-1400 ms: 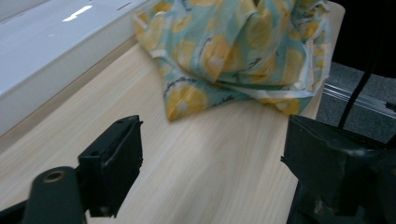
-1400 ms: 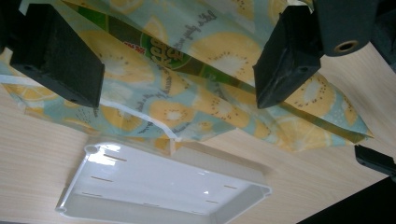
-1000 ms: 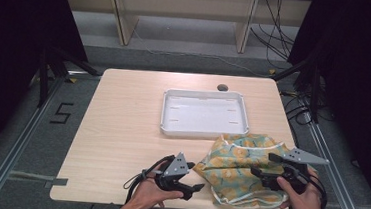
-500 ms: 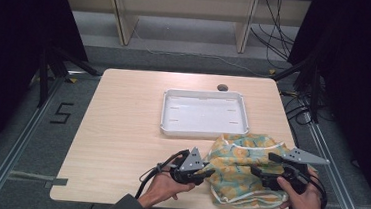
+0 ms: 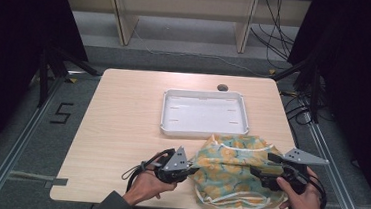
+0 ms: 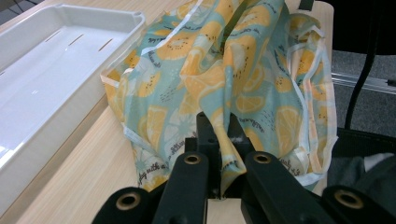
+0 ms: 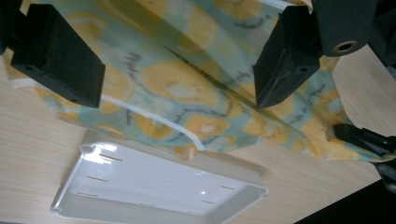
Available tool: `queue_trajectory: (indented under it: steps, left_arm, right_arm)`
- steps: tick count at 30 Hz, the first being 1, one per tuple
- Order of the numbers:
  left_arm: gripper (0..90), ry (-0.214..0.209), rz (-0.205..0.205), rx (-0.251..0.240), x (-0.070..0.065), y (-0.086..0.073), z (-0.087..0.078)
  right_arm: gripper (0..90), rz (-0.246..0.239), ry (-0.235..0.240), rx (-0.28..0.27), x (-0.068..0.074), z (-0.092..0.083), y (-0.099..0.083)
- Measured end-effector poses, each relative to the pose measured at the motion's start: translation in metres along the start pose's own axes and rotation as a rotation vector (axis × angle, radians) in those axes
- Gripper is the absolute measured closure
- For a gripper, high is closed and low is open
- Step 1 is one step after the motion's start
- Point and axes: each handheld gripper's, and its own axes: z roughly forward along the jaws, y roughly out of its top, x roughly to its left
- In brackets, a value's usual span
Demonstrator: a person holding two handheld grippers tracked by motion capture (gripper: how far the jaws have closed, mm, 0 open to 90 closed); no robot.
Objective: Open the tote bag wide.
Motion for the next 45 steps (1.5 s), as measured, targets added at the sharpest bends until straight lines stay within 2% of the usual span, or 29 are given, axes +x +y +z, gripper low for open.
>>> queue_trajectory:
  steps: [1, 2, 4, 7, 8, 12, 16, 17, 18, 20, 21, 22, 23, 25, 26, 27, 29, 32, 33, 34, 35, 36, 37, 38, 39, 40, 41, 42, 45]
  left_arm:
    - [89.0, 0.000, 0.001, 0.013, 0.002, -0.002, -0.007]
    - [89.1, 0.003, -0.007, 0.014, 0.002, -0.004, -0.010]
    - [89.0, 0.014, -0.006, 0.018, 0.007, -0.009, -0.021]
    - [89.0, 0.030, -0.034, 0.011, 0.012, -0.017, -0.034]
    - [89.1, 0.038, -0.041, 0.012, 0.013, -0.019, -0.039]
    - [89.0, 0.052, -0.056, 0.023, 0.021, -0.029, -0.055]
    - [89.0, 0.066, -0.080, 0.032, 0.026, -0.039, -0.069]
    - [89.0, 0.071, -0.093, 0.023, 0.026, -0.043, -0.071]
    - [89.0, 0.072, -0.068, 0.050, 0.029, -0.044, -0.075]
    - [89.0, 0.079, -0.089, 0.054, 0.030, -0.049, -0.080]
    - [89.0, 0.086, -0.084, 0.059, 0.032, -0.051, -0.083]
    - [89.0, 0.094, -0.104, 0.046, 0.032, -0.053, -0.083]
    - [89.0, 0.094, -0.104, 0.046, 0.032, -0.053, -0.083]
    - [89.0, 0.100, -0.094, 0.073, 0.037, -0.057, -0.091]
    - [88.9, 0.105, -0.108, 0.052, 0.037, -0.059, -0.091]
    - [88.8, 0.111, -0.120, 0.055, 0.037, -0.060, -0.093]
    - [88.6, 0.115, -0.128, 0.044, 0.039, -0.062, -0.094]
    - [87.5, 0.110, -0.127, 0.077, 0.041, -0.065, -0.097]
    - [76.5, 0.112, -0.163, 0.061, 0.040, -0.066, -0.096]
    - [71.1, 0.111, -0.160, 0.068, 0.040, -0.066, -0.096]
    - [64.2, 0.097, -0.146, 0.081, 0.041, -0.064, -0.098]
    - [53.7, 0.100, -0.175, 0.068, 0.038, -0.063, -0.098]
    - [45.6, 0.097, -0.184, 0.056, 0.036, -0.060, -0.099]
    - [39.0, 0.102, -0.180, 0.050, 0.035, -0.057, -0.101]
    - [36.6, 0.111, -0.177, 0.044, 0.034, -0.053, -0.103]
    - [32.8, 0.120, -0.189, 0.033, 0.032, -0.049, -0.105]
    - [30.1, 0.136, -0.190, 0.024, 0.029, -0.044, -0.107]
    - [29.4, 0.142, -0.176, 0.011, 0.027, -0.039, -0.109]
    - [31.0, 0.120, -0.136, -0.010, 0.017, -0.025, -0.109]
  right_arm:
    - [17.7, -0.056, -0.019, -0.021, -0.003, 0.001, 0.000]
    - [17.7, -0.021, -0.005, -0.014, -0.001, 0.001, 0.000]
    - [17.7, -0.003, 0.005, 0.004, 0.001, 0.001, 0.000]
    - [17.8, -0.022, 0.002, -0.020, 0.000, 0.002, 0.000]
    - [17.7, -0.005, 0.008, 0.005, 0.002, 0.001, 0.000]
    - [17.8, -0.044, 0.004, -0.014, -0.001, 0.003, 0.000]
    - [17.7, -0.048, -0.001, -0.011, 0.000, 0.003, 0.000]
    - [17.8, -0.040, 0.015, -0.005, 0.000, 0.003, 0.000]
    - [17.8, -0.039, 0.015, -0.003, 0.000, 0.003, 0.000]
    - [17.8, -0.047, 0.010, -0.002, 0.000, 0.003, 0.000]
    - [17.7, -0.056, -0.002, -0.005, 0.000, 0.003, 0.000]
    - [17.8, -0.032, 0.006, -0.008, 0.001, 0.003, 0.000]
    - [17.8, -0.054, -0.004, -0.005, 0.000, 0.003, 0.001]
    - [17.8, -0.058, 0.001, -0.001, 0.001, 0.003, 0.000]
    - [17.8, -0.058, 0.006, -0.003, 0.001, 0.004, 0.000]
    - [17.8, -0.008, 0.020, 0.016, 0.005, 0.004, 0.000]
    - [17.7, -0.027, 0.017, -0.005, 0.004, 0.006, 0.000]
    - [17.8, -0.019, 0.034, 0.014, 0.006, 0.006, -0.001]
    - [17.7, -0.054, 0.043, 0.016, 0.005, 0.008, 0.000]
    - [17.7, -0.023, 0.046, 0.034, 0.008, 0.008, 0.000]
    - [17.7, -0.033, 0.052, 0.034, 0.008, 0.009, 0.000]
    - [17.2, -0.065, 0.058, 0.030, 0.008, 0.011, 0.000]
    - [16.4, -0.044, 0.066, 0.043, 0.010, 0.011, 0.000]
    - [15.9, -0.059, 0.077, 0.042, 0.012, 0.014, 0.000]
    - [15.9, -0.049, 0.080, 0.059, 0.014, 0.014, 0.000]
    - [15.7, -0.074, 0.072, 0.050, 0.015, 0.015, 0.001]
    - [15.7, -0.073, 0.091, 0.064, 0.017, 0.017, 0.001]
    - [15.7, -0.070, 0.094, 0.056, 0.020, 0.019, 0.002]
    - [15.8, -0.106, 0.114, 0.060, 0.025, 0.024, 0.007]
